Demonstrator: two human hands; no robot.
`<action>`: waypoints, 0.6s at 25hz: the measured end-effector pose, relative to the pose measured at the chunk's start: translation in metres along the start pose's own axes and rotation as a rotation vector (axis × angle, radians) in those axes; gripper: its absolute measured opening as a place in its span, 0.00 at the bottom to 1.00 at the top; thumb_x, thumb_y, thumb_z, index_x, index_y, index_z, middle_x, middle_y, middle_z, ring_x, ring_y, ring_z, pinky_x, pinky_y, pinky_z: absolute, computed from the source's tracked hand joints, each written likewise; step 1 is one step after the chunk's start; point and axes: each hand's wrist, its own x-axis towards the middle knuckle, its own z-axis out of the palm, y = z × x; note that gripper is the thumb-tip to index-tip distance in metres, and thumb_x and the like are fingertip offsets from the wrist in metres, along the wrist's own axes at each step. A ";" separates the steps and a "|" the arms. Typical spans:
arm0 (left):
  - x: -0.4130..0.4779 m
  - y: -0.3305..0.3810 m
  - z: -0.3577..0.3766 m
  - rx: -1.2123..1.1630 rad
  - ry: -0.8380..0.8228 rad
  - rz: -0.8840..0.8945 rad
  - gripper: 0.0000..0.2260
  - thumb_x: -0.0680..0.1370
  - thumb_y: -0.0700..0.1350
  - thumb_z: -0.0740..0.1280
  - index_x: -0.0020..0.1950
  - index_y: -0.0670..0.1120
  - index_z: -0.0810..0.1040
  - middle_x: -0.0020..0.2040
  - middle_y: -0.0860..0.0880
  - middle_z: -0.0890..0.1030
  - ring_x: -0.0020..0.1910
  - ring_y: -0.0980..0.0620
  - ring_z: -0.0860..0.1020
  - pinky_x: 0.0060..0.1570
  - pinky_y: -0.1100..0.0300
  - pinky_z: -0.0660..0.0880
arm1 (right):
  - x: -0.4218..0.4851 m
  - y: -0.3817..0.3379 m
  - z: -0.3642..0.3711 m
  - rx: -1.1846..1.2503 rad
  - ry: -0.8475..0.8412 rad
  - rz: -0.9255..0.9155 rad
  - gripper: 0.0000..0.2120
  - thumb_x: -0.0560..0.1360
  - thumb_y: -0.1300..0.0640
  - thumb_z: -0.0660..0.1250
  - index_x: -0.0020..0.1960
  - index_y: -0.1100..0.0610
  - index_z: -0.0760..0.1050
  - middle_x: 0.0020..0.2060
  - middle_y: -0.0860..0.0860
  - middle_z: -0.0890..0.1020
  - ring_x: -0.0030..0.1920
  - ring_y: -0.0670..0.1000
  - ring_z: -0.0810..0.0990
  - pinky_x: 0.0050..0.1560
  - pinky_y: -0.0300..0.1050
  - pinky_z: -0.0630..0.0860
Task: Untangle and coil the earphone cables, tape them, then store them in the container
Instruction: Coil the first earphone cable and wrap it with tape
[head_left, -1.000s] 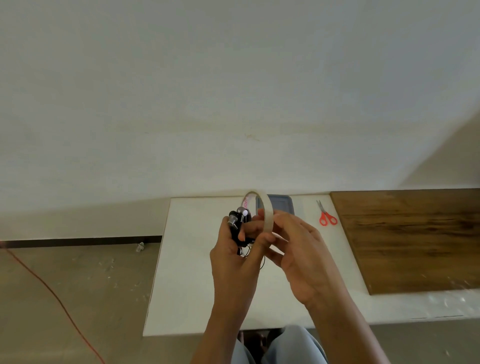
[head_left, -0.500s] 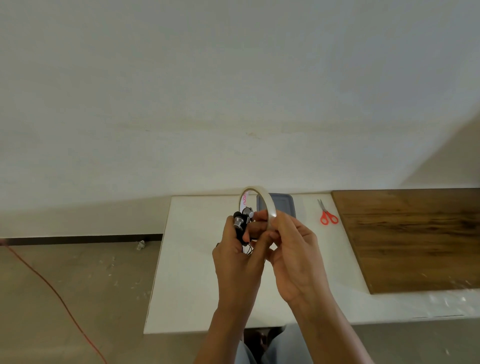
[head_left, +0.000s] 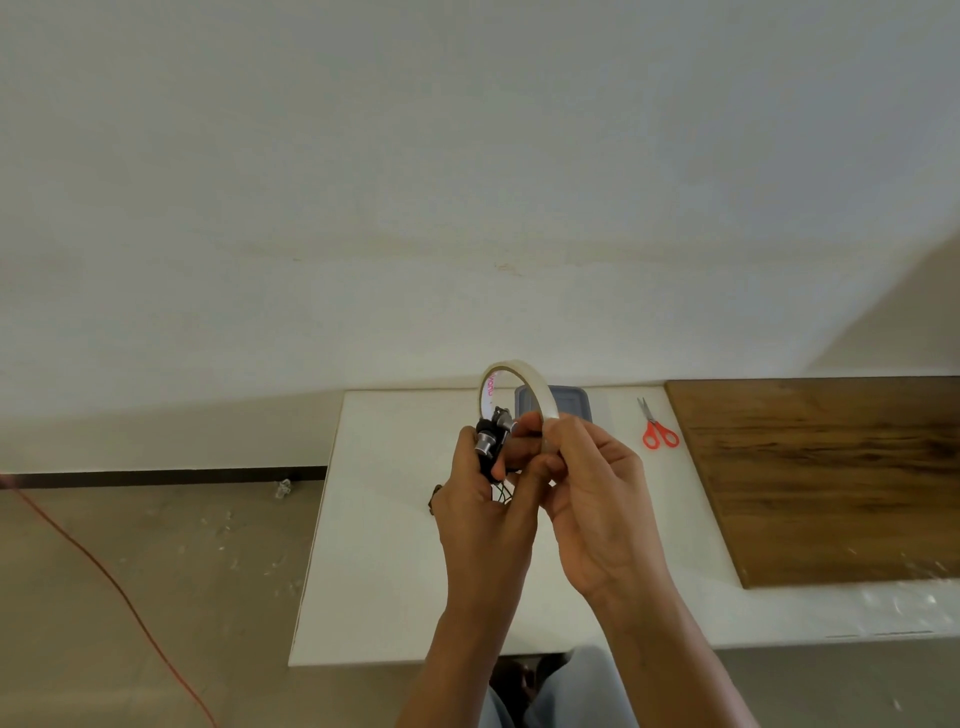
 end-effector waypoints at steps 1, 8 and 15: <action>0.000 0.000 0.000 0.008 0.001 0.005 0.08 0.73 0.46 0.71 0.45 0.57 0.73 0.40 0.53 0.80 0.37 0.48 0.78 0.37 0.55 0.77 | 0.000 0.000 0.001 -0.001 -0.003 -0.006 0.12 0.78 0.66 0.58 0.44 0.65 0.80 0.32 0.58 0.82 0.36 0.55 0.81 0.47 0.52 0.76; 0.002 0.005 0.001 -0.008 0.021 -0.028 0.12 0.74 0.40 0.72 0.45 0.56 0.73 0.39 0.56 0.80 0.37 0.56 0.78 0.36 0.63 0.75 | 0.001 0.002 0.001 -0.009 0.002 -0.036 0.11 0.78 0.66 0.59 0.47 0.67 0.80 0.34 0.60 0.82 0.40 0.58 0.80 0.56 0.62 0.75; -0.001 0.010 -0.002 -0.039 0.015 -0.037 0.12 0.74 0.40 0.72 0.46 0.55 0.74 0.39 0.59 0.80 0.37 0.60 0.79 0.36 0.69 0.74 | -0.004 -0.002 0.000 0.003 -0.029 -0.024 0.14 0.78 0.67 0.58 0.43 0.63 0.82 0.34 0.59 0.83 0.38 0.56 0.82 0.49 0.54 0.76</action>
